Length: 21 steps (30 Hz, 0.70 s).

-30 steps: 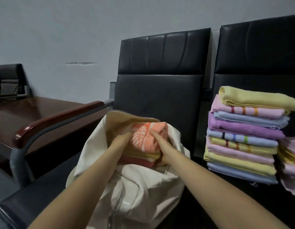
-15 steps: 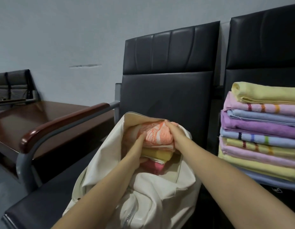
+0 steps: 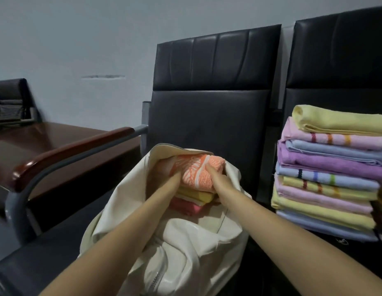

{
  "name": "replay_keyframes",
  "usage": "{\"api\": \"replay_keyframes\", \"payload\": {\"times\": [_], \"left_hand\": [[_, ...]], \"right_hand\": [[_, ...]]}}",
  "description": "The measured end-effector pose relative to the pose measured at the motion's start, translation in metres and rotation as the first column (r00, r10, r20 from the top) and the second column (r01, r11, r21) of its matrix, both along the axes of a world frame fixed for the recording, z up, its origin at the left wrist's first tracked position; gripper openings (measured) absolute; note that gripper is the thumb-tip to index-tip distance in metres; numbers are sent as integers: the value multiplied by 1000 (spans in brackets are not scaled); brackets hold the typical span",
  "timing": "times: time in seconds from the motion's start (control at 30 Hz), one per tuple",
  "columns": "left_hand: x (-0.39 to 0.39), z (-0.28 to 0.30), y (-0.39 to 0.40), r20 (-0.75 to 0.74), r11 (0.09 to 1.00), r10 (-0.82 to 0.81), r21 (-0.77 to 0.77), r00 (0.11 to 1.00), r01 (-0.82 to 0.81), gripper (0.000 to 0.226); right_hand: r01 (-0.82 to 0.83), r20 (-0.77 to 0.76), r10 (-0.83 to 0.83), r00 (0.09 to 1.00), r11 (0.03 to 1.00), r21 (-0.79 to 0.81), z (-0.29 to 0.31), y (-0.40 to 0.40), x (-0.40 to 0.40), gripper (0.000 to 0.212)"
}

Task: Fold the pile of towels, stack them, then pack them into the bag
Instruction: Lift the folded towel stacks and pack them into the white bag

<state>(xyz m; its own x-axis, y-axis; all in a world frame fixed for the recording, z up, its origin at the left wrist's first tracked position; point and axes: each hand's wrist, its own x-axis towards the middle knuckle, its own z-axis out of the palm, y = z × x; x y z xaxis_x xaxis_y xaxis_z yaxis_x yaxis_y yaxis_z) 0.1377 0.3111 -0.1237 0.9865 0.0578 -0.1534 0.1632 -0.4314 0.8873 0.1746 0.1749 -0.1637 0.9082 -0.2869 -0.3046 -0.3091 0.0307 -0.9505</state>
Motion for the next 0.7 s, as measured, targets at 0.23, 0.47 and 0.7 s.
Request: {"api": "replay_keyframes", "payload": {"times": [0.23, 0.47, 0.7], "left_hand": [[-13, 16, 20, 523, 833, -210, 538, 826, -130, 40], [32, 39, 47, 349, 418, -538, 901, 767, -117, 45], [69, 3, 66, 114, 514, -345, 854, 932, 86, 51]], "right_hand": [[-9, 30, 13, 999, 990, -144, 27, 12, -29, 68], [6, 215, 278, 936, 600, -800, 28, 12, -57, 64], [-172, 8, 374, 928, 446, -878, 27, 14, -46, 60]]}}
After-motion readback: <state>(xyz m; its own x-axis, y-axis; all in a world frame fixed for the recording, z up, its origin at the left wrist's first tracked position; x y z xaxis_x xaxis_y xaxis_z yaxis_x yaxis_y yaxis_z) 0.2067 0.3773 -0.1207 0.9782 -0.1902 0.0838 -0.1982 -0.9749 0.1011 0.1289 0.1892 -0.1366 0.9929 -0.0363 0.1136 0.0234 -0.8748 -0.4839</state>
